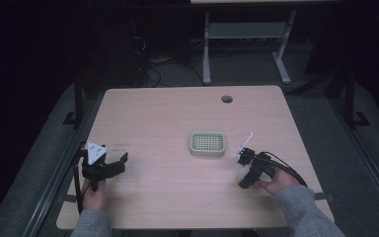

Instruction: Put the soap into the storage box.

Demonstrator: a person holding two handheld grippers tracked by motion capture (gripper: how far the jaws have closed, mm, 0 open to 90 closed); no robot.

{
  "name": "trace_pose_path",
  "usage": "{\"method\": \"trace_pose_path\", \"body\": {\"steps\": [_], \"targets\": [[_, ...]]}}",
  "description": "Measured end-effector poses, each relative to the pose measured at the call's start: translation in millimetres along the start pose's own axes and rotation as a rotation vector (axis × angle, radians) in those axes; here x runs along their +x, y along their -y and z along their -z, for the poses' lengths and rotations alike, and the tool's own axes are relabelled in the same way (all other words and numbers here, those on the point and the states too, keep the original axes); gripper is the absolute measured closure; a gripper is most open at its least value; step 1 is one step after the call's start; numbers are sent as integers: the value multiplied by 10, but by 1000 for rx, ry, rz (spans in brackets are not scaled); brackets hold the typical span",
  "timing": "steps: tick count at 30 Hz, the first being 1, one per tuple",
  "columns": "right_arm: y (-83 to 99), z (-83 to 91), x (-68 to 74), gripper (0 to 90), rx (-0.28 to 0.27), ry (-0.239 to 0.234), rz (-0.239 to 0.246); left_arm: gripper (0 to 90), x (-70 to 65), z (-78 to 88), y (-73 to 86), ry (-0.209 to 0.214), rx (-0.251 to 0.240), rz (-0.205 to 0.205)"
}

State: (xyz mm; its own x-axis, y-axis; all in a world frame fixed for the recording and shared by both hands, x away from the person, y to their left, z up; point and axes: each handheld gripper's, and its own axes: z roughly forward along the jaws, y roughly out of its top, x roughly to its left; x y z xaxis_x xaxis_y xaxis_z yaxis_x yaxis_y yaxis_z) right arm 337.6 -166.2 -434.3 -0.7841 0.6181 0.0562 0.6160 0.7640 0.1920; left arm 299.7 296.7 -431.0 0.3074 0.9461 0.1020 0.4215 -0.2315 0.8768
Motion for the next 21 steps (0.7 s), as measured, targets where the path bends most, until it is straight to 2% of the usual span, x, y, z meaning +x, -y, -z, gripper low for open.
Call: {"method": "trace_pose_path", "body": {"steps": [3, 21], "targets": [[8, 45, -9, 225, -16, -10, -13, 148, 0, -2, 1, 0, 1, -1], [-147, 232, -44, 226, -35, -2, 11, 148, 7, 8, 2, -1, -3, 7]]}}
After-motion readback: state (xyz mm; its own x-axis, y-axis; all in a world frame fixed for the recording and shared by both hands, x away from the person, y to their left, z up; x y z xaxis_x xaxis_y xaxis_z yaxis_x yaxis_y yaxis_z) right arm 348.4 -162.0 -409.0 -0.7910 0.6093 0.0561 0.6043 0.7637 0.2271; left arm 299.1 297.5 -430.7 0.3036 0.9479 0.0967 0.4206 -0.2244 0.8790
